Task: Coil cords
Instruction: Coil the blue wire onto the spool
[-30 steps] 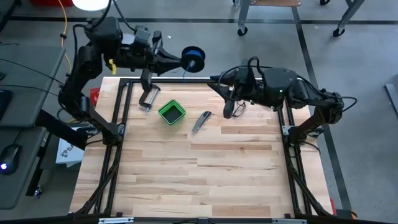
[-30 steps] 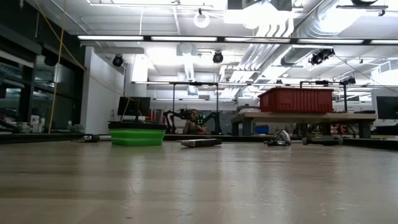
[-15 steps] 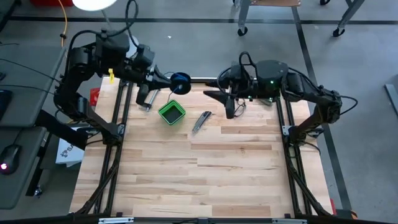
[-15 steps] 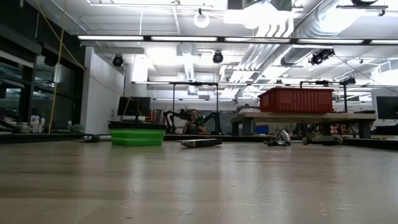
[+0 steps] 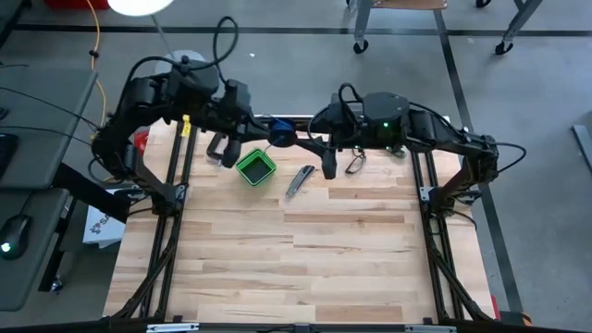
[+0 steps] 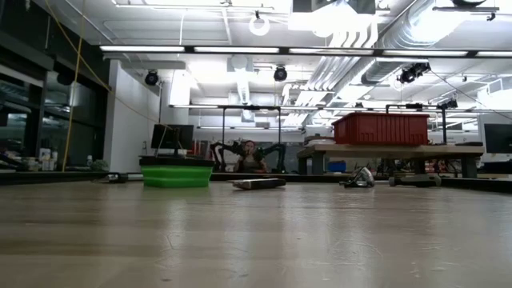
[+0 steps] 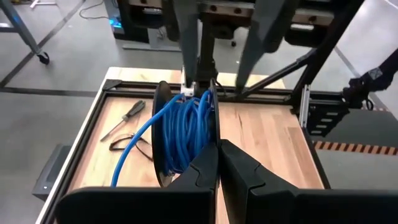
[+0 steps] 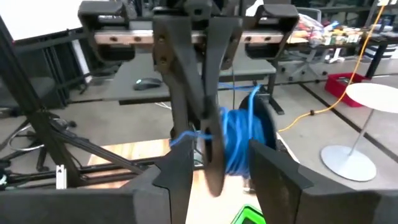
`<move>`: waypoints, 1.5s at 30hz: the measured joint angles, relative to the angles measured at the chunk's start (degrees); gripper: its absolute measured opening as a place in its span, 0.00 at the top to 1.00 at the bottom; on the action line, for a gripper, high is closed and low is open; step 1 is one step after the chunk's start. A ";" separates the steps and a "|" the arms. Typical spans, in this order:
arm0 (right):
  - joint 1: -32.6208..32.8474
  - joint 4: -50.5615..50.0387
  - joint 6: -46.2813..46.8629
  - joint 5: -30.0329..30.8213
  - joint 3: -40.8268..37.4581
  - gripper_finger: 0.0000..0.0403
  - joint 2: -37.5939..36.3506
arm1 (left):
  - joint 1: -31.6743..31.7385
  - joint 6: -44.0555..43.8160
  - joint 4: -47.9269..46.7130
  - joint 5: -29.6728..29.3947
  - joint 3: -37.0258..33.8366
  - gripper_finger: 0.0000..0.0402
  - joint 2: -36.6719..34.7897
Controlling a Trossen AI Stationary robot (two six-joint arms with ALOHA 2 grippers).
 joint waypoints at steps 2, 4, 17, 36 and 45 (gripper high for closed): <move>0.00 0.02 0.00 0.02 0.00 0.64 0.00 | -0.35 0.40 -0.02 -0.01 -0.02 1.00 0.28; 0.00 0.12 -0.01 -0.67 0.00 0.64 -0.06 | -0.68 0.52 0.21 -0.12 -0.01 1.00 0.71; 0.37 -1.63 -0.11 -0.15 0.02 0.91 0.15 | -0.66 0.97 2.77 -1.99 0.00 1.00 1.66; -0.73 -21.00 10.66 6.56 -0.10 1.00 -1.14 | -2.46 -0.56 -11.57 -6.24 0.43 1.00 -3.97; -1.18 -16.48 8.69 2.09 -0.47 1.00 -0.86 | -4.22 -1.77 -7.76 -13.47 0.20 1.00 -6.74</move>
